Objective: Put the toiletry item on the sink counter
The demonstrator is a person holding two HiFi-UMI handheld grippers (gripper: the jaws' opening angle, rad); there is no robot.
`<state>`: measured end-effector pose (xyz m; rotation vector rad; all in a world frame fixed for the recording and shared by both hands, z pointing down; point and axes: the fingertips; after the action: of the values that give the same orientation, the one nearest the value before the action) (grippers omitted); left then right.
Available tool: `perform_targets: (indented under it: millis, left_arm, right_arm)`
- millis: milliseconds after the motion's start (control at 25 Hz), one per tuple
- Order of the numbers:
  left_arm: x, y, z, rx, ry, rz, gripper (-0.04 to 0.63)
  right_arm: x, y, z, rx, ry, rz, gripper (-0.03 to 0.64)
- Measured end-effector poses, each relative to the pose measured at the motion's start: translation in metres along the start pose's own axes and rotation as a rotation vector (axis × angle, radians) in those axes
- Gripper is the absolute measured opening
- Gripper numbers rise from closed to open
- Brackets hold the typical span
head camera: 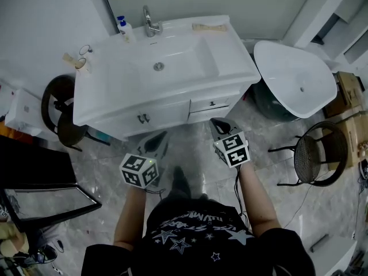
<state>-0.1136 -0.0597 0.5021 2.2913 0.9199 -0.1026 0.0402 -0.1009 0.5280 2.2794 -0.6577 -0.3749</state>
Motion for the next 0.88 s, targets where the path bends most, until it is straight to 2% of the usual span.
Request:
perform_targets:
  millis: [480,880]
  left_arm:
    - [0.084,-0.029,-0.032,0.039,0.017,0.046,0.020]
    - [0.127,-0.043,-0.065,0.041,0.019,0.080,0.020]
  right_arm:
    - [-0.024,-0.071,-0.035,0.060,-0.046,0.041,0.014]
    - [-0.043,-0.102,-0.063,0.079,-0.064,0.075,0.014]
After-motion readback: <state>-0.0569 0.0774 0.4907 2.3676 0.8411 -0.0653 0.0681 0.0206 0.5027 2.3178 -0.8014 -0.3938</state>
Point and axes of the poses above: the fingertips, and each gripper's own axes: y forward along the fingers, x to its right, z out of its top, and after that the axes turned 15 degrees about -x, right-handed
